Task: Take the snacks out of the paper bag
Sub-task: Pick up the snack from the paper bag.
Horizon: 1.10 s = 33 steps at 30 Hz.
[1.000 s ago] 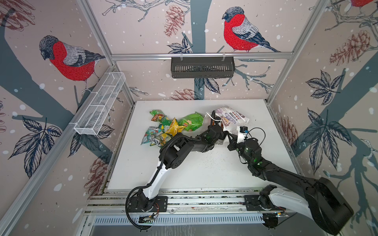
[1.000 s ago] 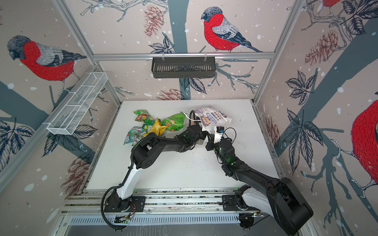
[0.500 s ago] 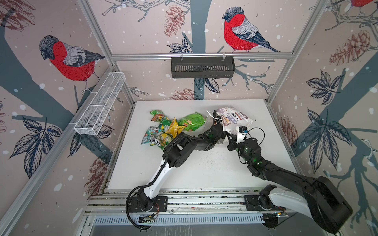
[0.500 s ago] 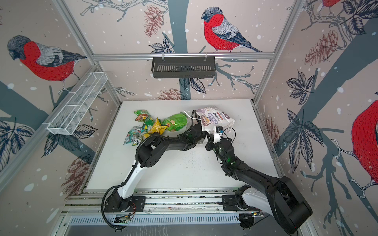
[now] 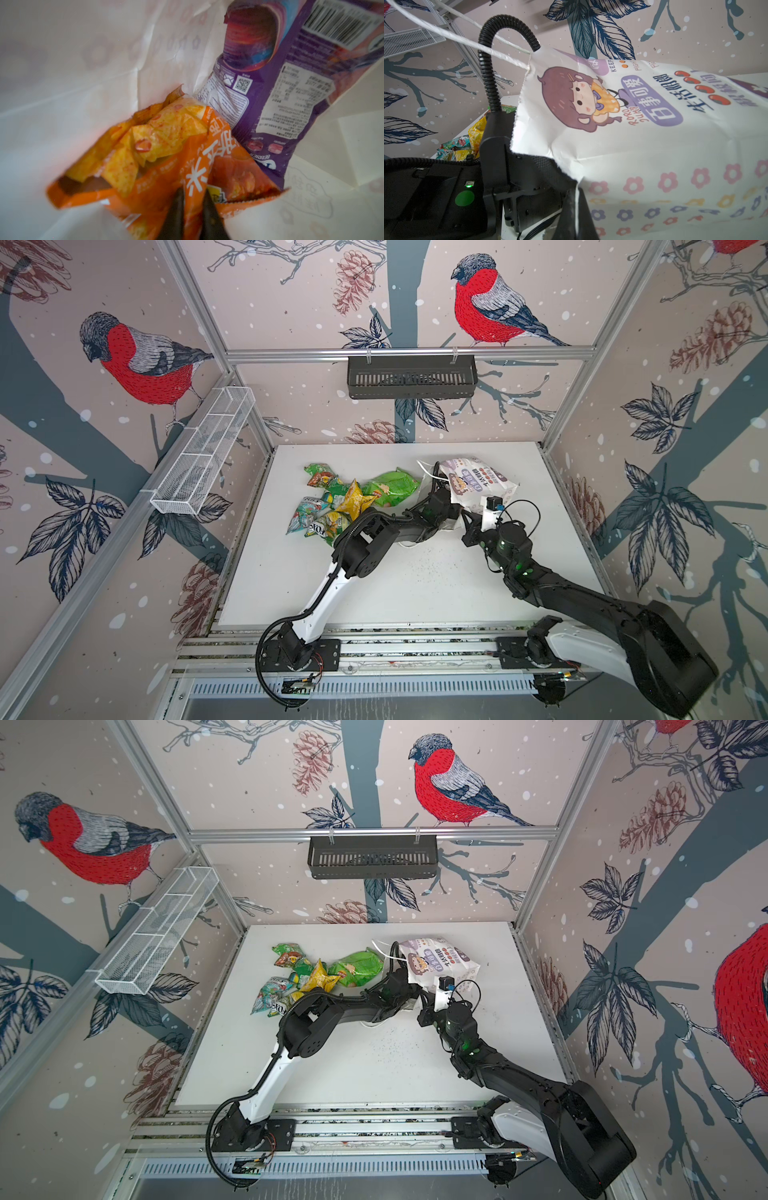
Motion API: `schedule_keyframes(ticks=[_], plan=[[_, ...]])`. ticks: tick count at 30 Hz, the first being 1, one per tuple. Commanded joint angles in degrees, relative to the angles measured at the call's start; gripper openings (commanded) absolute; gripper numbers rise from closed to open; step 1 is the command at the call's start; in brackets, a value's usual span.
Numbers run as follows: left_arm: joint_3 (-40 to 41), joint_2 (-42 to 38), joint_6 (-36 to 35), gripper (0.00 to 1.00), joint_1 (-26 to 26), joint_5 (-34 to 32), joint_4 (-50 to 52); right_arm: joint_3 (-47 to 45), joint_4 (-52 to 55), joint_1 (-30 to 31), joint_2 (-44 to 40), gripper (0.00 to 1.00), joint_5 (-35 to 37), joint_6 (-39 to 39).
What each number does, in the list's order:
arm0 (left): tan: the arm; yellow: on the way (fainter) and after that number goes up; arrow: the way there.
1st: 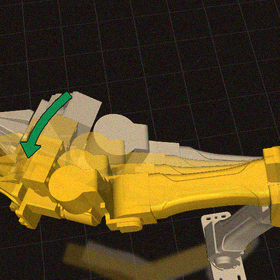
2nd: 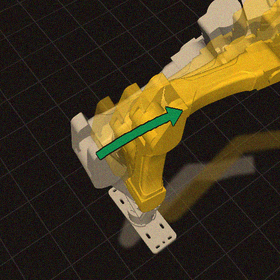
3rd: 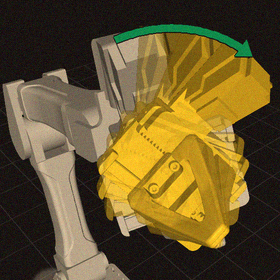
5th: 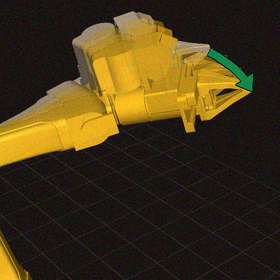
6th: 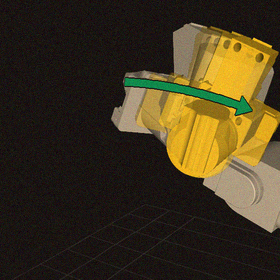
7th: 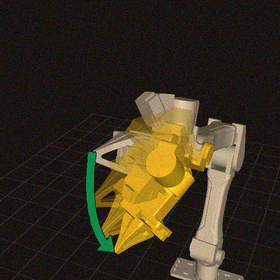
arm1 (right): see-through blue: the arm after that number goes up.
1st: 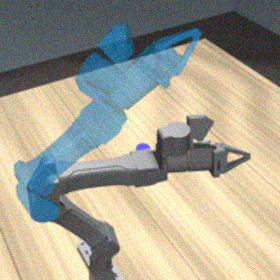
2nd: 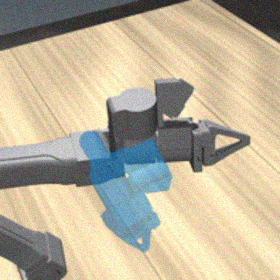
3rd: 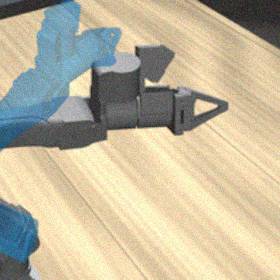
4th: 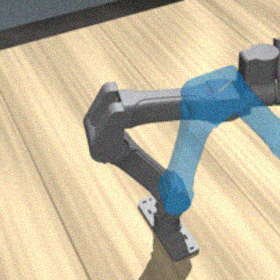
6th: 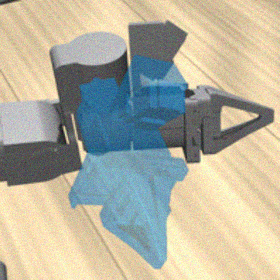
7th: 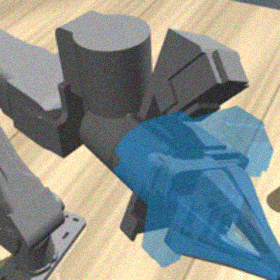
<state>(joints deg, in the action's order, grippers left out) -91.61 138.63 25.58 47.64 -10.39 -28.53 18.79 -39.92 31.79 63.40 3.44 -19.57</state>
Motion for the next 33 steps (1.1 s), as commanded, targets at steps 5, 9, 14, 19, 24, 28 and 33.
schedule_keyframes(ticks=[5,9,14,19,24,28,33], plan=[[2.6,-2.4,0.4,0.00,-0.2,1.8,2.6,0.1,-2.3,0.1,-0.5,0.00,-1.1,-0.1],[5.3,-5.0,0.4,0.00,-0.2,3.1,0.8,0.2,-1.4,0.1,-0.7,0.00,0.7,-0.5],[8.8,-8.2,0.4,0.00,-0.2,4.4,-1.1,0.4,-0.3,0.0,-0.8,0.00,3.3,-1.1],[10.8,-10.4,0.2,0.00,-0.2,4.4,-1.7,0.4,-0.2,-0.1,-0.1,0.00,4.4,-1.7],[13.0,-12.2,-0.3,0.00,-0.1,4.3,-2.1,0.4,0.1,-0.2,0.0,0.00,5.0,-2.3],[14.2,-13.2,-0.3,0.00,-0.2,5.0,-2.5,0.8,0.5,-0.5,0.0,0.00,5.5,-3.2],[15.6,-14.0,-0.6,0.00,-0.2,6.1,-3.3,2.7,4.2,-0.8,-0.8,0.00,6.5,-3.4]])
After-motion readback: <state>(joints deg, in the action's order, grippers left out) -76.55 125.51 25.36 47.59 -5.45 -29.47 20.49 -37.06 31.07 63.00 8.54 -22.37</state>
